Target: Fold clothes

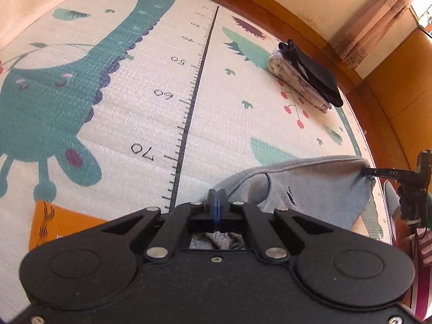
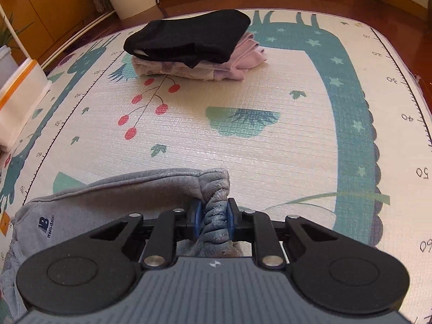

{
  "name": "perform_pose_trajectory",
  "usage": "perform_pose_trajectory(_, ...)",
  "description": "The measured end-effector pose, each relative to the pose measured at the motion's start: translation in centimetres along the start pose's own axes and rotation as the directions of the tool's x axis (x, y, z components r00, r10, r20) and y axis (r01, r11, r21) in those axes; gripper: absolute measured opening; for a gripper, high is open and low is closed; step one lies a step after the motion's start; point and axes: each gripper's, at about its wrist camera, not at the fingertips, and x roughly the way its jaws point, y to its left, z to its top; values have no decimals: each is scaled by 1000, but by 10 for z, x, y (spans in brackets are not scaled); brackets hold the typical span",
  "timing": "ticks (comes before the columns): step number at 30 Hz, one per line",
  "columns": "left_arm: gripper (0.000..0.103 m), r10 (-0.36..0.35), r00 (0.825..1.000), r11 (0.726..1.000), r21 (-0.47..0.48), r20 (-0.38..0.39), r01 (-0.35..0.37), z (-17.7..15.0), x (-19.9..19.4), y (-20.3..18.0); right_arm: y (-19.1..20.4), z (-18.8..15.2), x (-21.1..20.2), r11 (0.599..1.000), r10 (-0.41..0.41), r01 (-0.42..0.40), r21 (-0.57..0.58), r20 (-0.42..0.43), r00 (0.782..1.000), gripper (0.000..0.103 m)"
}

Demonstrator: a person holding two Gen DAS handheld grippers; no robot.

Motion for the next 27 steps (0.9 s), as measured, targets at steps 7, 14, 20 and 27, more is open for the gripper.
perform_pose_trajectory(7,46,-33,995,999,-32,-99,30,-14,27,-11,-31,-40,-12,995,-19,20,101,-11,1000,31)
perform_pose_trajectory(14,46,-28,995,991,-132,-100,15,-31,46,-6,-36,-35,-12,997,4,-6,73,26,1000,33)
perform_pose_trajectory(20,45,-41,991,986,-168,-124,19,-41,52,-20,-33,-33,3,999,31,-30,16,-15,999,33)
perform_pose_trajectory(27,28,-23,996,973,-230,-91,1,-43,60,-11,-33,-37,11,999,34,-34,17,-34,999,34)
